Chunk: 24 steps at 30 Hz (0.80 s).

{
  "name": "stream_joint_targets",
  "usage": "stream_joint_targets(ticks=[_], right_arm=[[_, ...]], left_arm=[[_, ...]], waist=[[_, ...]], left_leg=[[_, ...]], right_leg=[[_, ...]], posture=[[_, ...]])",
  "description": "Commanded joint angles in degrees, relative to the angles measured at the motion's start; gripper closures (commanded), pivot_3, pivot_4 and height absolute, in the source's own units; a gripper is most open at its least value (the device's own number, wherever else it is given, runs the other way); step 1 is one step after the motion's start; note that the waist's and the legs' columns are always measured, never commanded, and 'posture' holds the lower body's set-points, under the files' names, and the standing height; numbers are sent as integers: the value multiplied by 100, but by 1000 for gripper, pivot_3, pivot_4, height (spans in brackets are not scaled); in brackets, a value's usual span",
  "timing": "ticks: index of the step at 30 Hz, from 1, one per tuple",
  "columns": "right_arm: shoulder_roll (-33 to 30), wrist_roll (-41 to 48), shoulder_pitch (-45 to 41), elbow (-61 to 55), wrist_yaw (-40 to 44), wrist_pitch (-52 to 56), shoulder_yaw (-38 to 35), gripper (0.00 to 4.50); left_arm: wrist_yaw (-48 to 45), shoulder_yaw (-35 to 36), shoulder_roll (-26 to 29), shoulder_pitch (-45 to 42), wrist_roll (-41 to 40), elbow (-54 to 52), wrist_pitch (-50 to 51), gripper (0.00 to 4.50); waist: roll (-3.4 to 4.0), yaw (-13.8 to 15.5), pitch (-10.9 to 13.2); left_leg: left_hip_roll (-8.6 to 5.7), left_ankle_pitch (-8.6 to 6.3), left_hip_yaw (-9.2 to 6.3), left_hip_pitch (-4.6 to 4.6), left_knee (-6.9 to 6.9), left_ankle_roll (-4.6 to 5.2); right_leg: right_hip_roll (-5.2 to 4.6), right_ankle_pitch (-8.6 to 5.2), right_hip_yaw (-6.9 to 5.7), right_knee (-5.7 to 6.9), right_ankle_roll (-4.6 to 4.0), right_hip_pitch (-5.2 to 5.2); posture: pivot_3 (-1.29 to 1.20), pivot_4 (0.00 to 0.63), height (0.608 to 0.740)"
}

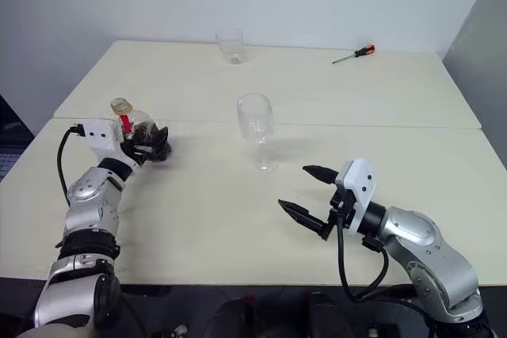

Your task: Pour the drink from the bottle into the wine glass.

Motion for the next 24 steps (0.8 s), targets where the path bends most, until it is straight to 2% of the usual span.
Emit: stream_joint_targets(ticks=[1, 9, 12, 17, 19, 21, 24], right_arm=[[16, 148, -44, -138, -41, 19, -95, 8], [5, 212, -95, -126, -83, 81, -100, 8], [1, 227, -103, -145, -94, 98, -83, 0], [-9, 244, -106, -132, -112, 116, -101, 0], [-24, 225, -97, -138, -94, 99, -89, 0], [-17, 224, -71, -166, -96, 97, -64, 0], [-5, 224, -70, -173, -104, 98, -49, 0]], left_arm=[[-51, -26, 120, -259, 90, 281, -326, 0], [-96, -64, 104, -586, 120, 836, -654, 0], [-116, -54, 107, -680, 95, 962, -721, 578], [-183, -29, 140, -769, 56, 1104, -756, 2230], [-204, -13, 171, -813, 48, 1166, -769, 2730], [-211, 0, 195, -838, 45, 1203, -785, 2927], [-227, -1, 200, -829, 37, 1173, -791, 2984]], waist=[[0, 0, 0], [0, -1, 0], [-1, -2, 0], [-1, -2, 0], [-1, -3, -1], [-1, -3, -1], [-1, -3, -1]], left_leg=[[0, 0, 0, 0, 0, 0], [-2, 0, 0, -1, 1, 0], [-3, 0, 0, -1, 2, 0], [-3, 0, 0, -1, 2, 0], [-3, 0, 0, -1, 2, 0], [-3, 0, -1, -2, 2, 0], [-3, 0, 0, -2, 3, 0]], right_leg=[[0, 0, 0, 1, 0, 0], [0, 0, -3, 4, 0, -1], [1, 0, -5, 5, 0, -1], [1, 0, -5, 7, 0, -2], [1, 0, -6, 8, 0, -2], [1, 0, -6, 8, 0, -2], [2, 0, -6, 9, 0, -3]], posture=[[0, 150, 740], [0, 150, 740], [0, 150, 740], [0, 150, 740], [0, 150, 740], [0, 150, 740], [0, 150, 740]])
